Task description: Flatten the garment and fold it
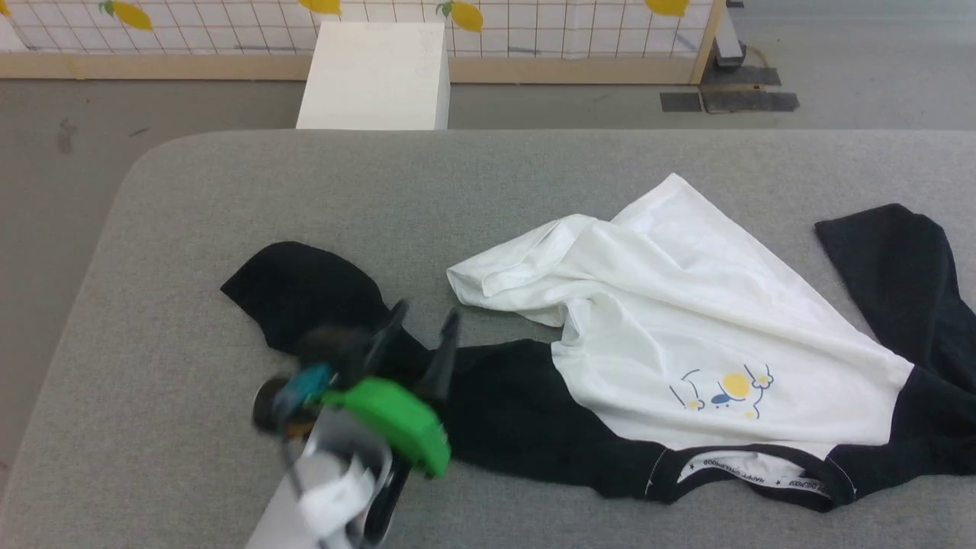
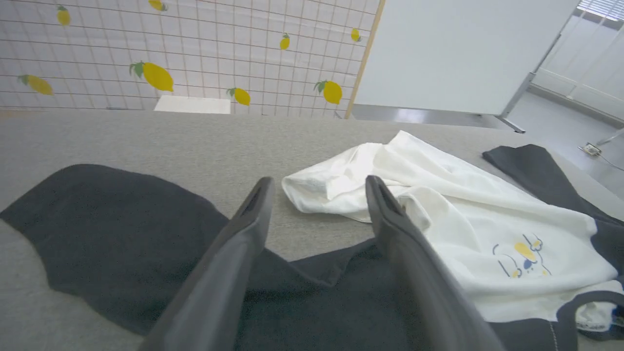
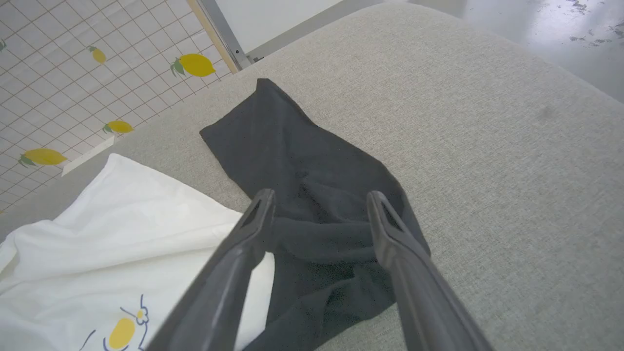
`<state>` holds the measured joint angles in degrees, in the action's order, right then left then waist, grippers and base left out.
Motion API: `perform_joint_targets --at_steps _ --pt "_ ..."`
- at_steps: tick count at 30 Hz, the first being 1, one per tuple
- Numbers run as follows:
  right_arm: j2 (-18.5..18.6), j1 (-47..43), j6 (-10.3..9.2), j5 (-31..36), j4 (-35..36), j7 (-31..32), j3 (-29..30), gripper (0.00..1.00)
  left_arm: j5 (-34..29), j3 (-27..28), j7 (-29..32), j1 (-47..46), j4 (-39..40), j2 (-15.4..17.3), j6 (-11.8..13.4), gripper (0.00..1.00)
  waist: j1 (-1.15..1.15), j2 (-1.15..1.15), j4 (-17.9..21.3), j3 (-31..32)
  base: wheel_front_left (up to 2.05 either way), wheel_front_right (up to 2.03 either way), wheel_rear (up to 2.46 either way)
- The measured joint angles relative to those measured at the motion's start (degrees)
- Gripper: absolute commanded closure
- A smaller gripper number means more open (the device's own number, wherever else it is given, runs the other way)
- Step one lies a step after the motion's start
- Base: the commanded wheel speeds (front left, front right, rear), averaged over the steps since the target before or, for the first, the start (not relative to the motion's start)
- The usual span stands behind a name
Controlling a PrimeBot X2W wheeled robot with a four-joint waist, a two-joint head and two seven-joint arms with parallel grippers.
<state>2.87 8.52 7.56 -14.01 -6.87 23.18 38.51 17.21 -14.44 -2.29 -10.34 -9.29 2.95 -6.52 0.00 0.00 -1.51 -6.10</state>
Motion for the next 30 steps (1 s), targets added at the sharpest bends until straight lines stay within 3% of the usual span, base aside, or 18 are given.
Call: perform_joint_targets --at_steps 8,15,19,25,26,27,30 --pt "0.04 4.13 0.00 -0.13 -2.16 -0.16 -4.39 0.00 0.79 -5.78 18.73 -19.92 -11.73 0.82 -0.47 0.00 0.00 0.00 2.41 -2.68 0.00 0.00 0.00" --pt "-0.02 2.92 0.00 -1.77 -3.78 -3.61 -6.83 0.00 -0.79 -9.44 32.65 -28.27 -20.89 2.63 -0.51 0.00 0.00 0.00 5.89 -6.19 0.00 0.00 0.00" --pt "-0.03 2.37 0.00 -2.91 -4.28 -4.82 -7.25 0.00 0.12 -12.27 36.55 -29.33 -22.86 3.11 -0.55 0.00 0.00 0.00 7.56 -8.44 0.00 0.00 0.00" --pt "-0.02 1.98 0.00 -3.71 -4.68 -6.15 -8.24 0.00 2.58 -15.66 36.50 -29.97 -22.84 4.34 -0.56 0.00 0.00 0.00 9.60 -11.09 0.00 0.00 0.00" --pt "-0.01 1.92 0.00 -3.79 -4.68 -6.38 -8.37 0.00 2.75 -16.17 36.29 -30.25 -22.76 4.67 -0.56 0.23 0.00 0.00 9.88 -11.45 0.00 0.00 0.00" --pt "-0.01 1.83 0.00 -3.89 -4.68 -6.60 -8.45 0.00 3.07 -16.47 35.88 -30.38 -22.62 4.82 -0.56 1.00 0.00 0.00 10.07 -11.70 0.00 0.00 0.00" --pt "-0.01 1.21 0.00 -4.08 -4.67 -6.82 -8.58 0.00 4.04 -17.45 33.89 -30.93 -21.99 5.31 -0.56 1.00 0.00 0.00 10.45 -12.35 0.00 0.00 0.00"
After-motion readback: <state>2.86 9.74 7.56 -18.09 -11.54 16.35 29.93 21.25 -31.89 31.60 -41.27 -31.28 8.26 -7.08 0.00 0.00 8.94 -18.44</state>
